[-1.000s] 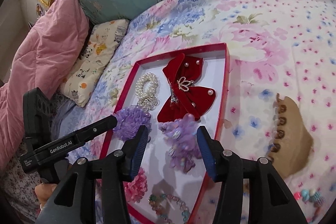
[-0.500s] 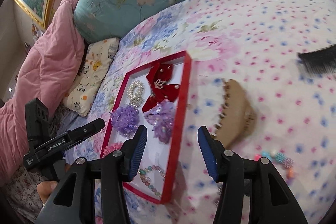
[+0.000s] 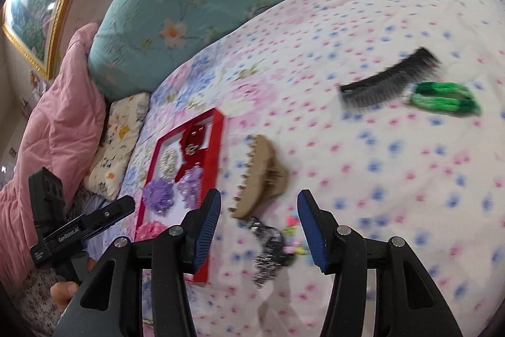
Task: Organize jewelry
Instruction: 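Move the left gripper to the tan claw clip while the right moves to the black comb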
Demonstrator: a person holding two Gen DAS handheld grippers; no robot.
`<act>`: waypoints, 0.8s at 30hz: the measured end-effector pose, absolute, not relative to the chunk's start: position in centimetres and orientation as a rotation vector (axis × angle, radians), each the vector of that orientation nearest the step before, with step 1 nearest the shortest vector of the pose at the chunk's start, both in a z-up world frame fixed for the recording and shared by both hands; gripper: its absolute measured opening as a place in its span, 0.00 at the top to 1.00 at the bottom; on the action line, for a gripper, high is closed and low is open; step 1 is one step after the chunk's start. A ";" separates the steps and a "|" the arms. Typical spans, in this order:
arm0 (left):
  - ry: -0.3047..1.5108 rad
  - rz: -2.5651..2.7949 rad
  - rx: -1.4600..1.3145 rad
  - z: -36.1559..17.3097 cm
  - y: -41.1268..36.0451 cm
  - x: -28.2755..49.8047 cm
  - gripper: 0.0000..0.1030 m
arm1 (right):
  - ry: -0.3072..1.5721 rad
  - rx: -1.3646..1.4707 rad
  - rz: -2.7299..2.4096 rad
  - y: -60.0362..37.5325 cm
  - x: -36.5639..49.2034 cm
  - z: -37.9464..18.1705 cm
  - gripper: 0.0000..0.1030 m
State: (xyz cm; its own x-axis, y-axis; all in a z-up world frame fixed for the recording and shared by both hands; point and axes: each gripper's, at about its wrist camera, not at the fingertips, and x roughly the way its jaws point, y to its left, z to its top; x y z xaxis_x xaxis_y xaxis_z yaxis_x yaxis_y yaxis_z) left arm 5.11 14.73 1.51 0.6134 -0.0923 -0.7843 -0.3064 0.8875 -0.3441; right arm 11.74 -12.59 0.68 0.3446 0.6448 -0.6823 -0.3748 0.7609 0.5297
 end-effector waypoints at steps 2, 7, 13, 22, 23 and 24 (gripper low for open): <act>0.919 0.116 -0.469 1.5 13.9 5.6 0.32 | 1.021 0.314 0.651 -13.8 12.1 0.5 0.48; 0.944 0.080 -0.450 1.3 12.2 7.1 0.32 | 1.010 0.360 0.586 -16.9 13.1 0.1 0.48; 0.974 0.039 -0.428 0.6 10.2 8.7 0.32 | 1.004 0.436 0.547 -18.4 14.9 -0.8 0.48; 1.032 0.001 -0.393 -1.1 8.1 11.6 0.27 | 0.946 0.454 0.437 -21.7 20.9 0.2 0.48; 1.039 -0.004 -0.393 -1.3 7.9 12.0 0.27 | 0.948 0.452 0.419 -22.2 22.0 0.2 0.48; 1.050 -0.010 -0.394 -1.6 7.7 12.5 0.27 | 0.956 0.455 0.409 -22.5 22.8 0.1 0.48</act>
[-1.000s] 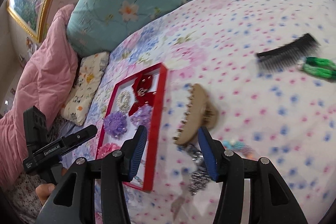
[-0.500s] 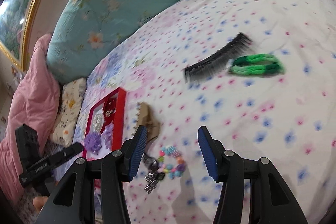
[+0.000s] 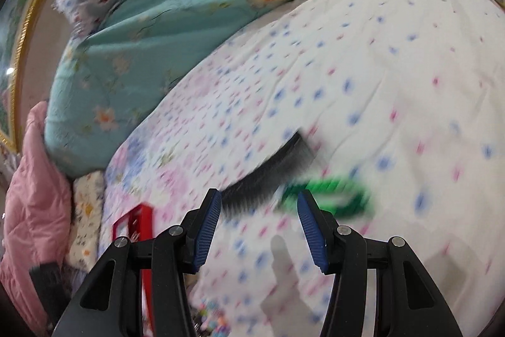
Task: Organize jewelry
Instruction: 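Move the left gripper to the tan claw clip while the right moves to the black comb, then grasp the tan claw clip with the left gripper while the right grasps the black comb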
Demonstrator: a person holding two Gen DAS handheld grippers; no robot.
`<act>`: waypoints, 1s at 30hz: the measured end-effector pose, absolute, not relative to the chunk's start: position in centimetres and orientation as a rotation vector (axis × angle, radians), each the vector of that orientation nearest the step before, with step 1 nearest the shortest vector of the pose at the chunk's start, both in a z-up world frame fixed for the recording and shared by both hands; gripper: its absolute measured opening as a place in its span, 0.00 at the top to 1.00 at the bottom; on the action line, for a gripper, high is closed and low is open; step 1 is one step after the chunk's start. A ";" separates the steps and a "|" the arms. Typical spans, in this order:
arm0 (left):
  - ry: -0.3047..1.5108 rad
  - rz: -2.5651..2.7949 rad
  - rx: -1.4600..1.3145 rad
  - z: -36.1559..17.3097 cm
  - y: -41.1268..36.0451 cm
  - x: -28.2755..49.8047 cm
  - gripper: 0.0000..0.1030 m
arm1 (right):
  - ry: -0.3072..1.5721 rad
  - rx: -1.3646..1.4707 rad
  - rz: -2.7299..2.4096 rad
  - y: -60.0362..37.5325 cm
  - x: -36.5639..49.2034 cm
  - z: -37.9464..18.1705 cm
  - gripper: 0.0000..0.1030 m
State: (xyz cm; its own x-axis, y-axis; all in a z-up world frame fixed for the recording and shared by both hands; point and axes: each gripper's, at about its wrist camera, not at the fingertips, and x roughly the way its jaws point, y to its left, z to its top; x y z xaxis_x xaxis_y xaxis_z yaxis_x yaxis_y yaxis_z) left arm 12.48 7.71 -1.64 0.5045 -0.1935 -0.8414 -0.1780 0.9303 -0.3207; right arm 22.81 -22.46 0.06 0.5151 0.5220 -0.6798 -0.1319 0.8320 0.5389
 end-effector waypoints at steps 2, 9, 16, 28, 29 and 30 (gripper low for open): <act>1.065 -0.012 -0.387 -2.1 7.4 13.2 0.27 | 0.996 0.454 0.398 -22.9 24.8 -0.7 0.48; 1.103 -0.001 -0.354 -3.9 6.5 16.1 0.26 | 1.064 0.434 0.435 -22.1 27.6 -2.6 0.54; 1.147 -0.002 -0.346 -5.9 6.0 17.6 0.26 | 1.074 0.447 0.441 -22.2 27.9 -3.0 0.79; 1.120 -0.008 -0.312 -6.3 5.7 17.7 0.54 | 1.087 0.439 0.456 -21.0 28.9 -3.8 0.79; 1.116 -0.008 -0.306 -6.1 5.7 17.7 0.54 | 1.094 0.424 0.453 -20.6 28.8 -3.8 0.94; 1.107 -0.006 -0.297 -5.9 5.6 17.5 0.54 | 1.094 0.418 0.470 -20.2 28.5 -3.7 0.94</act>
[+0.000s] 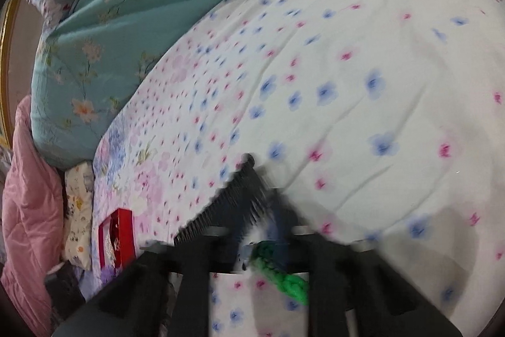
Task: Organize jewelry
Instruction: 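Grasp the tan claw clip with the left gripper while the right grasps the black comb, then carry the claw clip and comb over the tray and open both grippers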
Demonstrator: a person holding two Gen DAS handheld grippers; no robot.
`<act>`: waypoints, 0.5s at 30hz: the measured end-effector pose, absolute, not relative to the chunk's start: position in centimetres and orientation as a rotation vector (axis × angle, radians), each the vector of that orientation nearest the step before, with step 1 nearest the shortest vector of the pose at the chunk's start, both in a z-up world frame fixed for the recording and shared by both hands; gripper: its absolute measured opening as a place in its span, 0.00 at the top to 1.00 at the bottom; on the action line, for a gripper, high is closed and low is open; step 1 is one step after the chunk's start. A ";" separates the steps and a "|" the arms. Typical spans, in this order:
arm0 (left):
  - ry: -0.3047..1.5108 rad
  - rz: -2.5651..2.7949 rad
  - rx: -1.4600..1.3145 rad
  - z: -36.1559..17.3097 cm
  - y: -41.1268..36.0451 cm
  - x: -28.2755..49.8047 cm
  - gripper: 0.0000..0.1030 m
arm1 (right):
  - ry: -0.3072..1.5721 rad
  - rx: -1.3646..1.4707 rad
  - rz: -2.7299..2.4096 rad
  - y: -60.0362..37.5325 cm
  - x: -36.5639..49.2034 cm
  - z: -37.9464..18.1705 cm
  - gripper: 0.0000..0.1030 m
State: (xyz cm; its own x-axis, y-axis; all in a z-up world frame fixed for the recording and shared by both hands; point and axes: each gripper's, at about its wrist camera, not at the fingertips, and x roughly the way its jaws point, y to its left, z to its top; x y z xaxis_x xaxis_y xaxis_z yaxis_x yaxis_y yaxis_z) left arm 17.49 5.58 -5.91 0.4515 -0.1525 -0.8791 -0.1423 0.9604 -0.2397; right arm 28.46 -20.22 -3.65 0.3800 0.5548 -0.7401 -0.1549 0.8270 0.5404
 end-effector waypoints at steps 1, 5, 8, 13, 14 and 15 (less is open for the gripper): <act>1.101 -0.007 -0.296 -5.7 5.5 17.4 0.54 | 1.089 0.414 0.480 -20.0 28.1 -3.4 0.97; 1.069 -0.018 -0.314 -4.7 5.7 16.5 0.54 | 1.039 0.394 0.520 -19.1 25.6 -1.4 0.99; 1.041 -0.027 -0.316 -3.6 5.8 15.7 0.54 | 1.017 0.424 0.553 -18.9 23.7 -0.5 0.99; 0.998 -0.034 -0.331 -1.7 6.3 14.0 0.54 | 0.977 0.445 0.579 -18.6 20.1 0.5 0.99; 0.988 -0.033 -0.333 -1.3 6.4 13.6 0.54 | 0.972 0.453 0.580 -18.6 19.7 0.7 0.99; 0.978 -0.032 -0.333 -0.9 6.6 13.2 0.54 | 0.963 0.468 0.585 -18.6 19.2 0.9 0.99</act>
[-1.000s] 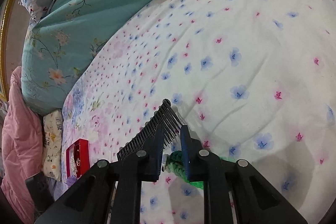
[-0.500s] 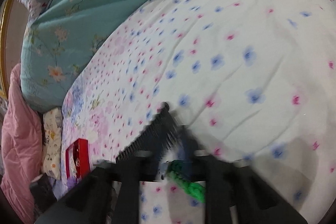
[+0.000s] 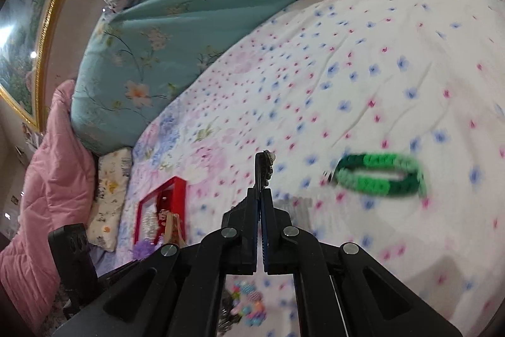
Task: Organize jewelry
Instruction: 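Carry the claw clip and comb over the tray and open both grippers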
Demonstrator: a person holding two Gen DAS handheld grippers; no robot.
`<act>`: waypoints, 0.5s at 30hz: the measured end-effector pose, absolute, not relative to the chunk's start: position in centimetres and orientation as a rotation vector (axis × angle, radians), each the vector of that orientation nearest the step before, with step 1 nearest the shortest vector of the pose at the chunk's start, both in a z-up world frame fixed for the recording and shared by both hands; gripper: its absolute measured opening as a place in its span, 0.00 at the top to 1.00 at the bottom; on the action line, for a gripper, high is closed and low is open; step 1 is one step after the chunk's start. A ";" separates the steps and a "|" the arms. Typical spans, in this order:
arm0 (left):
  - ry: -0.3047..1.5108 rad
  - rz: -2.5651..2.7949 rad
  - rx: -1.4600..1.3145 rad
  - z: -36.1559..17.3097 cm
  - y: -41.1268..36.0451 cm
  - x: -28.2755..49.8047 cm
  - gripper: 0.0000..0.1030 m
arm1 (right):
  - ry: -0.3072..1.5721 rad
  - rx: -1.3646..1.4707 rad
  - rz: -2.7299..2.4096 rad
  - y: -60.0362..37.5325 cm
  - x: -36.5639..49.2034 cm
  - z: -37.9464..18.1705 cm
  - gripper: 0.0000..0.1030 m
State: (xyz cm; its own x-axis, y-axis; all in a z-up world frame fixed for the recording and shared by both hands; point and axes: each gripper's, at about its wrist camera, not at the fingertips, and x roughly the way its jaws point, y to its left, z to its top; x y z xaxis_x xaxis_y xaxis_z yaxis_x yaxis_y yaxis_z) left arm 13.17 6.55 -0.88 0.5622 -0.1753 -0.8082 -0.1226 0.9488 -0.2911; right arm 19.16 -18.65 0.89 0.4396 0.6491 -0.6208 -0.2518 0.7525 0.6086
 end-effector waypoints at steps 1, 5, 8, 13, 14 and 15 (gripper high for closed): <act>0.971 -0.029 -0.334 -0.6 6.7 12.8 0.54 | 0.955 0.478 0.589 -18.7 18.7 1.1 0.99; 0.940 -0.010 -0.352 0.6 8.1 11.3 0.54 | 0.924 0.502 0.615 -18.2 17.5 2.2 0.99; 0.920 0.016 -0.365 1.2 9.5 10.1 0.54 | 0.918 0.506 0.648 -17.1 16.9 2.6 0.99; 0.895 0.066 -0.383 2.0 12.0 8.1 0.54 | 0.917 0.502 0.698 -14.6 16.0 2.9 0.99; 0.890 0.078 -0.386 2.1 12.6 7.8 0.54 | 0.919 0.501 0.707 -14.1 15.9 2.9 0.99; 0.887 0.090 -0.388 2.2 13.1 7.4 0.54 | 0.920 0.498 0.716 -13.7 15.7 2.9 0.99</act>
